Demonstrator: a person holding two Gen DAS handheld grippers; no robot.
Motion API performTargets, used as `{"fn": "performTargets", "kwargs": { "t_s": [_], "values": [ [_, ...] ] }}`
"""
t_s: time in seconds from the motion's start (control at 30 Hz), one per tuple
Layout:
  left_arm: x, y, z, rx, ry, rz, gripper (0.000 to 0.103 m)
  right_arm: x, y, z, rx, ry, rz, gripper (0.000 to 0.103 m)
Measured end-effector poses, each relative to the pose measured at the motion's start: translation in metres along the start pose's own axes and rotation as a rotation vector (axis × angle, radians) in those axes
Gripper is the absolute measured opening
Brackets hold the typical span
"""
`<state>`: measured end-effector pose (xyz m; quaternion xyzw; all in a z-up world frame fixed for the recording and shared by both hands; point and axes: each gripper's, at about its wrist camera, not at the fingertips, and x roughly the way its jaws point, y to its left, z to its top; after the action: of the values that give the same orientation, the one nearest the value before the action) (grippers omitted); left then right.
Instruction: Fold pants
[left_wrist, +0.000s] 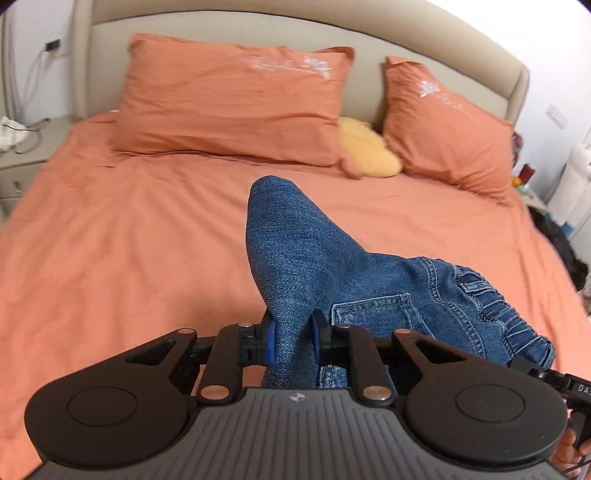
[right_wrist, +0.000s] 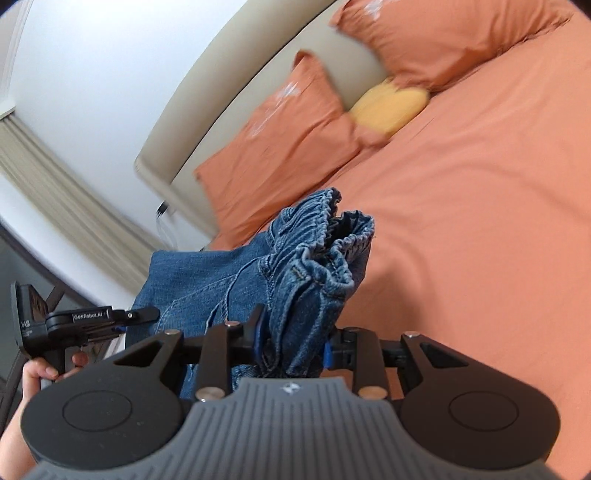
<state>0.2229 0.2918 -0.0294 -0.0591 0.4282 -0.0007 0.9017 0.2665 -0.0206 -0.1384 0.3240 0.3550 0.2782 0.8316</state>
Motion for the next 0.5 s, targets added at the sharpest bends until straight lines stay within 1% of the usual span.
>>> {"fn": "performTargets", "kwargs": {
  "t_s": [0.03,0.1,0.23,0.4,0.47,0.5],
  "values": [
    [-0.005,0.014,-0.006,0.015,0.006,0.020,0.020,0.006,0.010,-0.010,-0.002,0.011,0.003,0.025],
    [-0.006,0.030,-0.018,0.022,0.016,0.043,0.020,0.018,0.027,-0.030,-0.007,0.036,0.006,0.025],
    [0.010,0.068,-0.049,-0.030,0.039,0.058,0.020,0.039,0.048,-0.070,-0.024,0.092,-0.008,0.025],
    [0.039,0.099,-0.083,-0.084,0.079,0.041,0.020,0.060,0.052,-0.111,-0.050,0.174,-0.048,0.025],
    [0.053,0.111,-0.100,-0.111,0.094,0.028,0.020,0.069,0.047,-0.123,-0.053,0.209,-0.071,0.025],
    [0.066,0.118,-0.113,-0.132,0.104,0.018,0.020,0.074,0.044,-0.128,-0.050,0.227,-0.083,0.025]
  ]
}}
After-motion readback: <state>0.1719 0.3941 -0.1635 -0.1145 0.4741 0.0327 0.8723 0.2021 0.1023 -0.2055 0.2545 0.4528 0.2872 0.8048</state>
